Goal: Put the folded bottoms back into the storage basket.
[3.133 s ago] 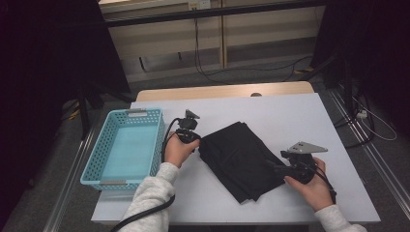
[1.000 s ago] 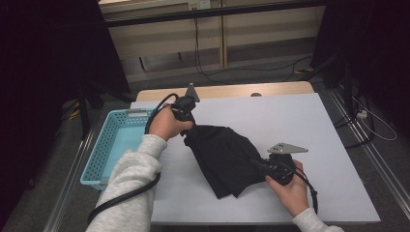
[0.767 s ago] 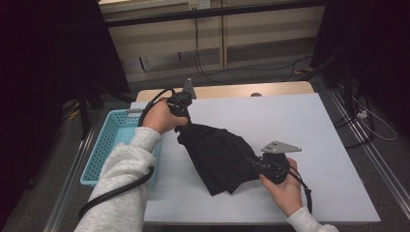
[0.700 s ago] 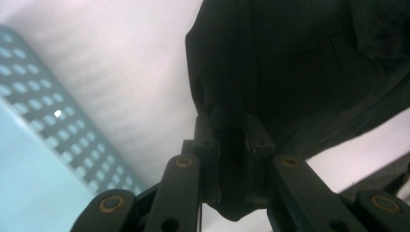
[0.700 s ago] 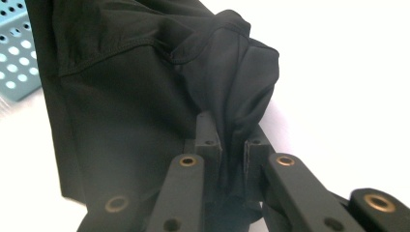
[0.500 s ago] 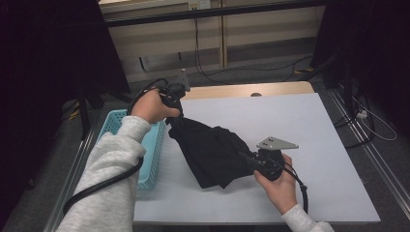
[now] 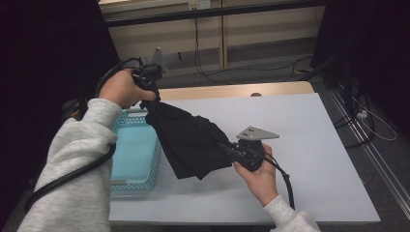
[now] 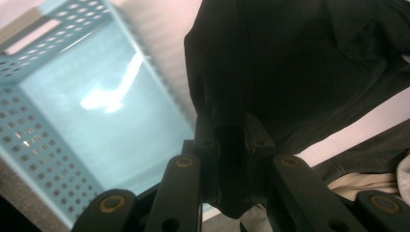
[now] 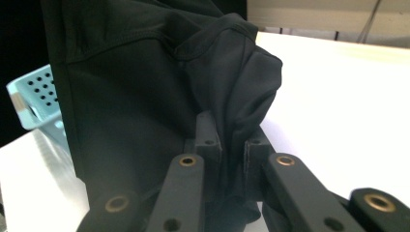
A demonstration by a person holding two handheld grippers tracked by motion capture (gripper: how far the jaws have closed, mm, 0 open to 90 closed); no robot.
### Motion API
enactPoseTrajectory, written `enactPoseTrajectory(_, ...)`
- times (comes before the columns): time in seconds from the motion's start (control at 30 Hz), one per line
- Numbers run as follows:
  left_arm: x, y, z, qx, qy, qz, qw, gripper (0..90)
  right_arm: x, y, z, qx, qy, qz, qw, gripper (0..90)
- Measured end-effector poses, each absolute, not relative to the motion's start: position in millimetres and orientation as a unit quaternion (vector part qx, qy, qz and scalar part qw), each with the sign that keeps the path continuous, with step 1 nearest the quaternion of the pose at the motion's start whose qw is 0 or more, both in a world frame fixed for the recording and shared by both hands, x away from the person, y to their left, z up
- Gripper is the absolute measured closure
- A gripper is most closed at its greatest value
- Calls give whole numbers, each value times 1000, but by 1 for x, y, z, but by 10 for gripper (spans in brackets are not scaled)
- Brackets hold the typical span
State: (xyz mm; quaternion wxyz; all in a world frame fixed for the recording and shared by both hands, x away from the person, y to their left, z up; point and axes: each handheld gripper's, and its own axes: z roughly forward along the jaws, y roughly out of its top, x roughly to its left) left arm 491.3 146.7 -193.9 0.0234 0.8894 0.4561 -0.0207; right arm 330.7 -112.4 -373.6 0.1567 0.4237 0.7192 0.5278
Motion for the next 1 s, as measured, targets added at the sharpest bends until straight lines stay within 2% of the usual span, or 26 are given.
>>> enactPoseTrajectory(0.2,495,182,-175,881,472,-14,26,800,338,-84,-362,400,722,542,155,820)
enactPoseTrajectory(0.57,499,247,-143,862,506,8,21,808,354,-13,-348,352,735,566,124,819)
enactPoseTrajectory(0.8,522,279,-157,856,514,56,21,816,358,31,-348,334,743,568,118,817)
enactPoseTrajectory(1.0,535,303,-167,841,536,70,13,821,360,69,-350,321,747,568,127,815)
